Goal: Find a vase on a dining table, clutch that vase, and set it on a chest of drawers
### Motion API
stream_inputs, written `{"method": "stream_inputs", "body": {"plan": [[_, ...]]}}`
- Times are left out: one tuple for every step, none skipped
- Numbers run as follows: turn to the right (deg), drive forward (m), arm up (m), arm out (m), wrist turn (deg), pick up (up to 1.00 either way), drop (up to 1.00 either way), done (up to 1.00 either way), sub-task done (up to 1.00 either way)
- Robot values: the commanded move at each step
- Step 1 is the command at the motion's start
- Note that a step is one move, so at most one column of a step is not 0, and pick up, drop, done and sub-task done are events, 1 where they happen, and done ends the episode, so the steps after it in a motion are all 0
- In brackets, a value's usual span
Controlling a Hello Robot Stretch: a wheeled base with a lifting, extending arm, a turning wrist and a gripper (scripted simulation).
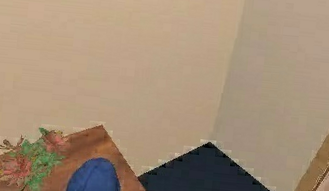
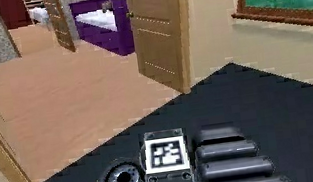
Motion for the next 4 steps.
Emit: {"method": "stream_inputs", "body": {"plan": [[-45.0, 0.00, 0.00, 0.00, 0.0, 0.00, 0.00, 0.00, 0.00], [-45.0, 0.00, 0.00, 0.00, 0.0, 0.00, 0.00, 0.00, 0.00], [-27.0, 0.00, 0.00, 0.00, 0.0, 0.00, 0.00, 0.00, 0.00], [0.0, 0.00, 0.00, 0.38, 0.0, 0.00, 0.00, 0.00, 0.00]]}}
